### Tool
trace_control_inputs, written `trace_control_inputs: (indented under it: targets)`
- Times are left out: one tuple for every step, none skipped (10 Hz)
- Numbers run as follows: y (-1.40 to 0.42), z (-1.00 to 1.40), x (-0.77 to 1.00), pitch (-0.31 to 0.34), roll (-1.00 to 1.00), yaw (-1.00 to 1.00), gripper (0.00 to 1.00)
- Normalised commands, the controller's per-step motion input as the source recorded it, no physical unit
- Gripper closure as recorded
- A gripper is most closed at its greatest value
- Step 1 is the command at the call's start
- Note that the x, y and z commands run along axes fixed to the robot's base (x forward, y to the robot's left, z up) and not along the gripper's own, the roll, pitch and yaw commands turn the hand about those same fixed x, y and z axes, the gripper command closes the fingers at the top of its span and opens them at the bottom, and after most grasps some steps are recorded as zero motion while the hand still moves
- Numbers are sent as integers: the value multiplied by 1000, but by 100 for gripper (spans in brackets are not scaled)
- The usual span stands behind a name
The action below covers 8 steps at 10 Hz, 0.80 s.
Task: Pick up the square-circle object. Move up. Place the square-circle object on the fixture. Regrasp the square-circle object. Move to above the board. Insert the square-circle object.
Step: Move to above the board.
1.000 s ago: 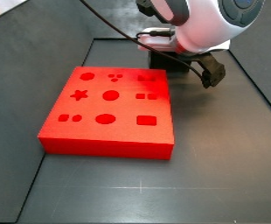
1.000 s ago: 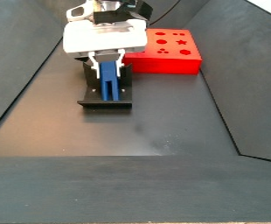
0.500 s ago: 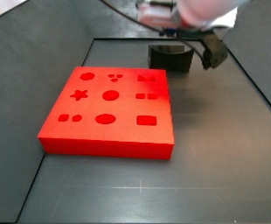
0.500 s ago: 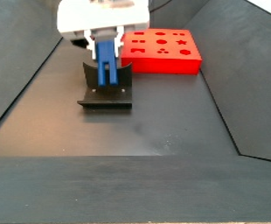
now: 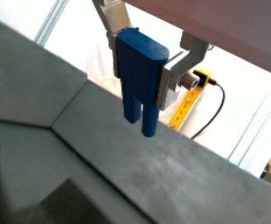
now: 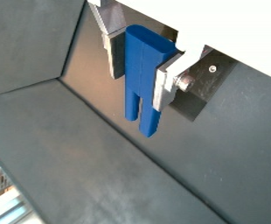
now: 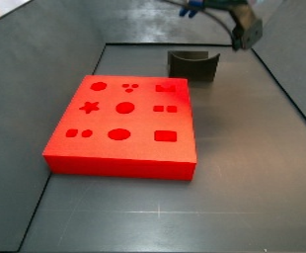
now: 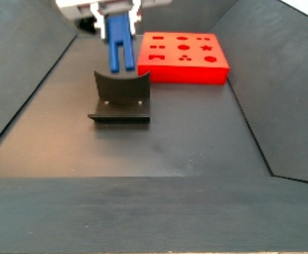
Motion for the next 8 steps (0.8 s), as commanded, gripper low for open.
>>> trace_control_inputs:
  targets:
    - [81,1000,-51,64,-61,141,100]
    - [71,1000,-47,33,-57,136,100]
    - [65,1000,-45,13,-52,124,100]
    - [54,1000,-42,-8,-49,97,100]
    - [39,1000,-37,-21,-47,76,100]
    - [24,835,-32,-22,-44,53,100]
    - [11,656,-24,-19,-49,34,100]
    - [2,418,-20,-4,-50,9,100]
